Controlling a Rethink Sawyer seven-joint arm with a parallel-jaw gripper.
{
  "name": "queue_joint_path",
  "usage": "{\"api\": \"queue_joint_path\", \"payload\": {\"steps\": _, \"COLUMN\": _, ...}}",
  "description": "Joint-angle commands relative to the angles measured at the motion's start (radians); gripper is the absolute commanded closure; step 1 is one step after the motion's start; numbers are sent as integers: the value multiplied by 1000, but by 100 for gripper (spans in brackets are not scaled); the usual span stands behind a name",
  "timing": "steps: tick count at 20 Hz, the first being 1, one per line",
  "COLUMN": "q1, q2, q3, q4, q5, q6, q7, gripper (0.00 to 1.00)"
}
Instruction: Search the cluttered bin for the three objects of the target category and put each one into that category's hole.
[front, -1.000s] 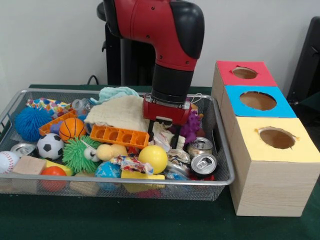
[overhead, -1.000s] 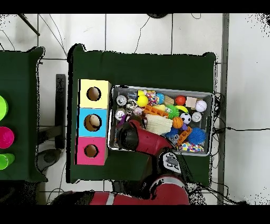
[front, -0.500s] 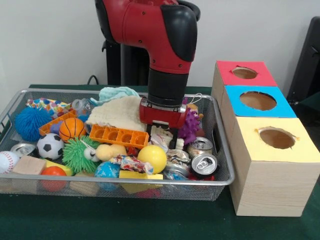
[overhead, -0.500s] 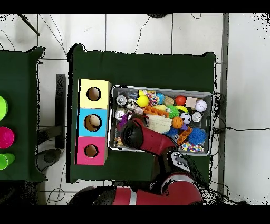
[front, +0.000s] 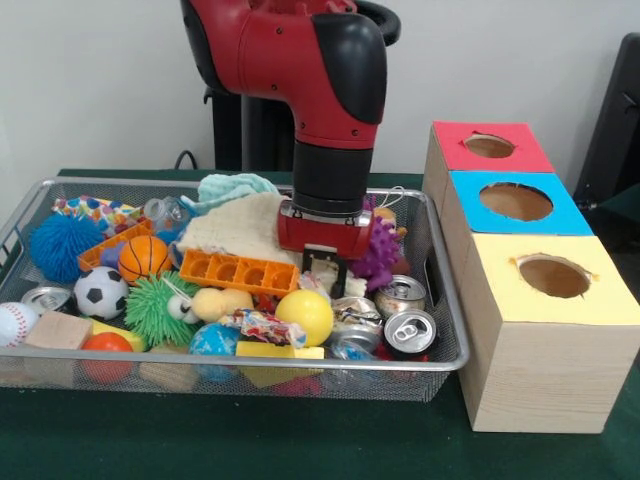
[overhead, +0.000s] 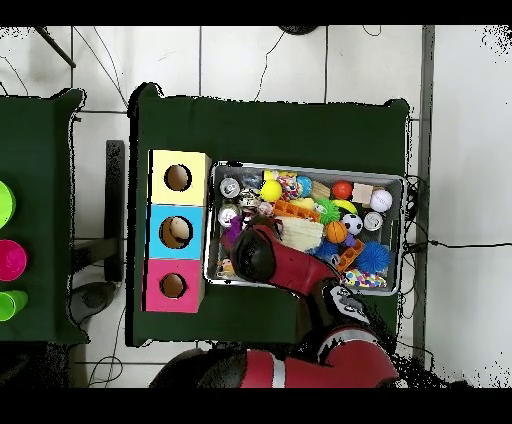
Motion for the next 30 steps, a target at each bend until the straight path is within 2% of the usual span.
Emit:
{"api": "queue_joint_path", "payload": {"steps": 1, "q1": 14, "q2": 51, "q3": 76, "q4": -37, "q5": 16, "q6": -56, "q7": 224, "gripper": 100}}
{"api": "queue_joint_path", "payload": {"steps": 10, "q1": 78, "q2": 33, "q3": 1, "q4": -58, "q5": 64, "q6": 35, "q7": 202, "gripper": 100}}
{"api": "queue_joint_path", "payload": {"steps": 13, "q1": 42, "q2": 3, "q3": 50, "q4": -33, "q5": 53, "q6": 28, "q7": 223, "gripper": 100}}
{"api": "queue_joint_path", "payload": {"steps": 18, "q1": 3, "q2": -68, "q3": 100, "q4": -16, "q5": 33, "q6": 87, "q7": 204, "gripper": 100}}
{"api": "queue_joint_path", "payload": {"steps": 23, "q1": 23, "q2": -91, "q3": 77, "q4": -20, "q5": 39, "q6": 129, "q7": 193, "gripper": 100}}
{"api": "queue_joint_path", "payload": {"steps": 30, "q1": 29, "q2": -74, "q3": 67, "q4": -34, "q5": 38, "q6": 135, "q7": 190, "gripper": 100}}
